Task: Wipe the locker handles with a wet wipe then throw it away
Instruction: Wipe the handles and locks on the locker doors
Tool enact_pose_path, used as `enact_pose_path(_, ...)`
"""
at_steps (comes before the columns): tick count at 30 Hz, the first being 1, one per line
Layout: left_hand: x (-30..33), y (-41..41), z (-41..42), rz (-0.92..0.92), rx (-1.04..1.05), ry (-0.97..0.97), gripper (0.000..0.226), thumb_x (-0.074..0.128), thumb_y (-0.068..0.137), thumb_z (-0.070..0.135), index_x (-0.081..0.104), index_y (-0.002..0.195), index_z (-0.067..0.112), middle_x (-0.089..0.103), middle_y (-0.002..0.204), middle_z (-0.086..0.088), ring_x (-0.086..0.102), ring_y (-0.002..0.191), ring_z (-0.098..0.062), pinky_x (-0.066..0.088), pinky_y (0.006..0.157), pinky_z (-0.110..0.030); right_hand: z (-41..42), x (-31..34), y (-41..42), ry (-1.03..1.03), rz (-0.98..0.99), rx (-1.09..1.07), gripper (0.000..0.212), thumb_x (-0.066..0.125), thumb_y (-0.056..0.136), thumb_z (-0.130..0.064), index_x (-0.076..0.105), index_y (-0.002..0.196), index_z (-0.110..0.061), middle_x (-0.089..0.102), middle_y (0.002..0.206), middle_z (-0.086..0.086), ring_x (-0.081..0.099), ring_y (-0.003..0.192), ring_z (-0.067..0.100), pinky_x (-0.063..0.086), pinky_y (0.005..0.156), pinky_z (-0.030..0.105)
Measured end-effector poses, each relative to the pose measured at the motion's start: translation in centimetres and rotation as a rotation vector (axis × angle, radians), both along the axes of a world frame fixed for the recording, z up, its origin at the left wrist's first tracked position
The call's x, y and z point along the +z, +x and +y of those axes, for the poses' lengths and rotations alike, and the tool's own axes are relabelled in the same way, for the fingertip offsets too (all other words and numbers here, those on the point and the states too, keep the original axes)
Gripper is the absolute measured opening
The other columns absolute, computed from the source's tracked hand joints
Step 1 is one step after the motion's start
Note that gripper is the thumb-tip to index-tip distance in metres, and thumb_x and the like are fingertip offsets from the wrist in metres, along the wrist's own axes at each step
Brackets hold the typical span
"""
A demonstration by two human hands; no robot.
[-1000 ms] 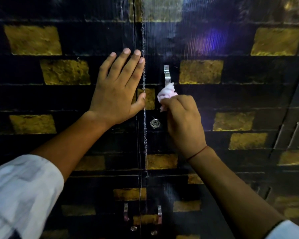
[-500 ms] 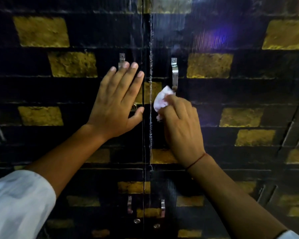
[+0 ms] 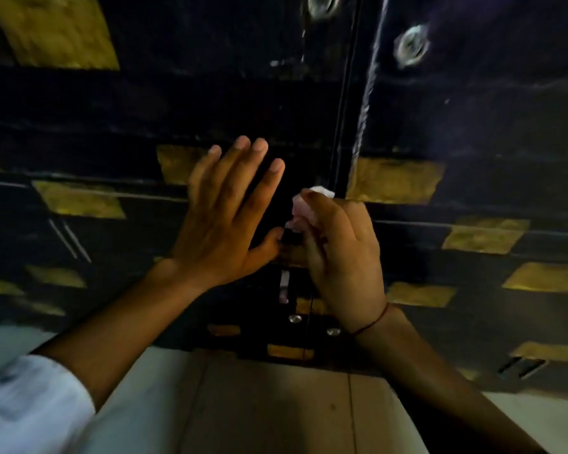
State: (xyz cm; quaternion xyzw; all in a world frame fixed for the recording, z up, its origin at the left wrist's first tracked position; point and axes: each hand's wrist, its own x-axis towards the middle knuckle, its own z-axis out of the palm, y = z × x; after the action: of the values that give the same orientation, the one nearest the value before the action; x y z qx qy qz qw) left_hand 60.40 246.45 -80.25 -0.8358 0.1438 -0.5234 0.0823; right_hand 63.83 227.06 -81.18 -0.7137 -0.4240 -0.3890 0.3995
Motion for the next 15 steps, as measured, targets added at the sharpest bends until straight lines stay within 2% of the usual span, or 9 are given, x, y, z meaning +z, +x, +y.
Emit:
enact_pose_path(3,-4.6,-0.4,1.0,0.056,0.018,0.006,0.070,0.055,0.099,0.043,0.029,0.152,0.006,0.024,0.157,-0.020,0.007,0.157,-0.026,0.013,0.125,-0.055,0.7,-4.6,-0.9,0.007,0.082,0.025,0.035,0.066,0.091,-0.005,0.052,0.121,-0.016,0.048,0.114,-0.005,0.052,0.100,0.015,0.039,0.090,0.016)
enact_pose_path(6,-8.6,-0.8,2.1,0.124,0.040,0.026,0.075,0.059,0.096,0.043,0.028,0.153,0.006,0.022,0.158,-0.021,0.001,0.158,-0.025,0.012,0.125,-0.056,1.2,-9.4,-1.2,-0.005,0.200,0.033,0.021,0.063,0.093,-0.006,0.062,0.113,-0.011,0.053,0.115,-0.002,0.056,0.104,0.016,0.048,0.090,0.024)
enact_pose_path(8,-11.0,-0.9,2.9,0.150,0.077,0.047,0.078,0.058,0.096,0.045,0.026,0.155,0.005,0.014,0.164,-0.019,0.000,0.158,-0.027,0.010,0.125,-0.057,1.8,-11.8,-1.4,-0.050,0.260,0.001,0.019,0.063,0.095,-0.008,0.069,0.113,-0.004,0.059,0.119,0.006,0.058,0.110,0.018,0.050,0.093,0.028)
enact_pose_path(10,-13.0,-0.8,3.5,0.151,0.123,0.073,0.082,0.057,0.098,0.052,0.024,0.156,0.004,-0.002,0.170,-0.011,-0.003,0.158,-0.028,0.007,0.125,-0.058,2.4,-12.8,-1.8,-0.047,0.282,-0.021,0.023,0.066,0.095,-0.012,0.070,0.114,-0.001,0.062,0.119,0.013,0.053,0.116,0.011,0.044,0.098,0.017)
enact_pose_path(12,-14.5,-0.4,3.9,0.147,0.165,0.097,0.088,0.055,0.098,0.059,0.021,0.157,0.003,-0.012,0.170,-0.008,-0.008,0.158,-0.027,0.003,0.125,-0.058,3.0,-12.9,-2.0,0.029,0.309,-0.048,0.021,0.069,0.092,-0.013,0.072,0.109,-0.001,0.063,0.114,0.013,0.050,0.114,0.005,0.039,0.095,0.008)
enact_pose_path(15,-15.3,0.6,4.3,0.107,0.196,0.133,0.099,0.050,0.098,0.063,0.003,0.162,0.004,-0.020,0.169,-0.009,-0.015,0.157,-0.027,-0.004,0.125,-0.058,3.8,-12.7,-2.0,0.166,0.370,-0.095,0.008,0.075,0.087,-0.005,0.071,0.093,-0.005,0.066,0.099,0.008,0.059,0.097,0.011,0.038,0.087,0.008)
